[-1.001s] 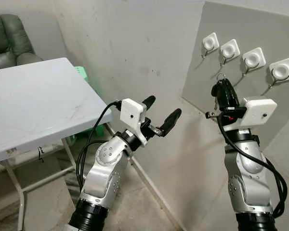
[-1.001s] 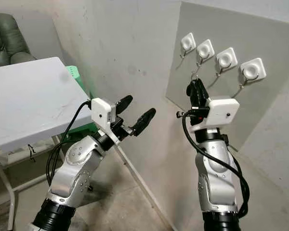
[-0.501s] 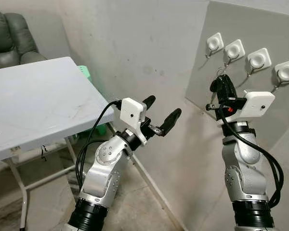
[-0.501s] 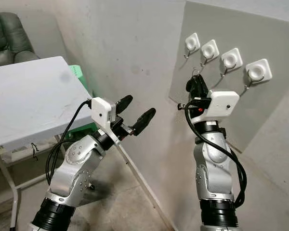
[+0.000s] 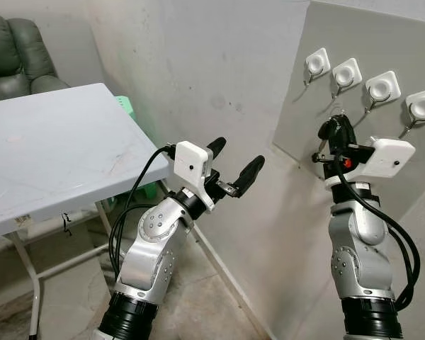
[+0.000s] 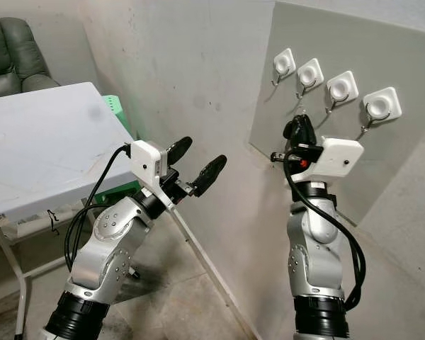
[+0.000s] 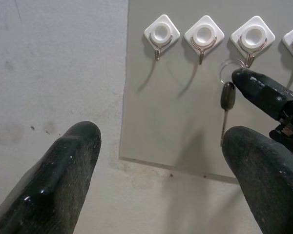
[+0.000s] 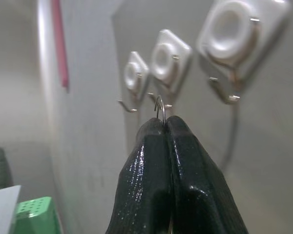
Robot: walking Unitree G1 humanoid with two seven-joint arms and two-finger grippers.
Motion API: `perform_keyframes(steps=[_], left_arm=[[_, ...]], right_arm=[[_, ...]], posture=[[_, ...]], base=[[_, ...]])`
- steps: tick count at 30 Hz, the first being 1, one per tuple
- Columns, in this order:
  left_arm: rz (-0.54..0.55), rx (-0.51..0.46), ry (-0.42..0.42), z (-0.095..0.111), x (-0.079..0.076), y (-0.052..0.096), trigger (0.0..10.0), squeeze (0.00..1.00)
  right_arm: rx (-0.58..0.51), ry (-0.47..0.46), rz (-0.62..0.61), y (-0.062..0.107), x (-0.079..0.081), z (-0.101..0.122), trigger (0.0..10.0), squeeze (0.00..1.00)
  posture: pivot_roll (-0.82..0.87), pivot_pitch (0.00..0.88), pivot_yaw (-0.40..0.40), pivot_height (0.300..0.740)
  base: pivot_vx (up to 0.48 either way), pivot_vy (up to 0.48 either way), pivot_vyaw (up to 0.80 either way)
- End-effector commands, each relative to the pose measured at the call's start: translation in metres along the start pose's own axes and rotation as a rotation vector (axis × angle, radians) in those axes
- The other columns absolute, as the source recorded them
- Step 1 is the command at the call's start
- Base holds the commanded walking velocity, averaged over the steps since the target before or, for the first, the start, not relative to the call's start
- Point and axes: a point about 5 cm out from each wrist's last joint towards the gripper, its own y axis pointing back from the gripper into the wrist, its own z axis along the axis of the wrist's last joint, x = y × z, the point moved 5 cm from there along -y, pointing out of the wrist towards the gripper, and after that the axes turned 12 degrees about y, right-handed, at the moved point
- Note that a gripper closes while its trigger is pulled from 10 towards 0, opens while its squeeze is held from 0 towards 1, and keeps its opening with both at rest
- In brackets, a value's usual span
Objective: Hang keys on a hook
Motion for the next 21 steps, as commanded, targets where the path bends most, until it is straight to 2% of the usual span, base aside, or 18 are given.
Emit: perform_keyframes(steps=[1, 10, 18, 21], left_arm=[[-0.016, -0.007, -0.004, 0.004, -0.004, -0.001, 10.0, 0.0], [-0.022, -0.005, -0.003, 0.003, -0.005, -0.002, 10.0, 0.0], [-0.022, -0.005, 0.002, 0.003, -0.005, -0.002, 10.0, 0.0], [-0.02, -0.009, 0.006, 0.003, -0.005, -0.002, 10.0, 0.0]], right_arm=[[-0.022, -0.001, -0.027, 0.0, -0.006, 0.005, 10.0, 0.0], [-0.056, 0.008, -0.067, -0.004, -0.015, 0.014, 10.0, 0.0], [-0.087, 0.019, -0.068, -0.006, -0.016, 0.02, 10.0, 0.0], [-0.105, 0.05, -0.047, -0.005, -0.013, 0.023, 10.0, 0.0]], posture=[[-0.04, 0.008, -0.02, 0.74], [-0.05, 0.0, -0.019, 0.74], [-0.04, 0.0, -0.021, 0.74], [-0.04, 0.0, -0.02, 0.74]], base=[[0.0, 0.0, 0.0], [0.0, 0.0, 0.0], [0.0, 0.0, 0.0], [0.0, 0.0, 0.0]])
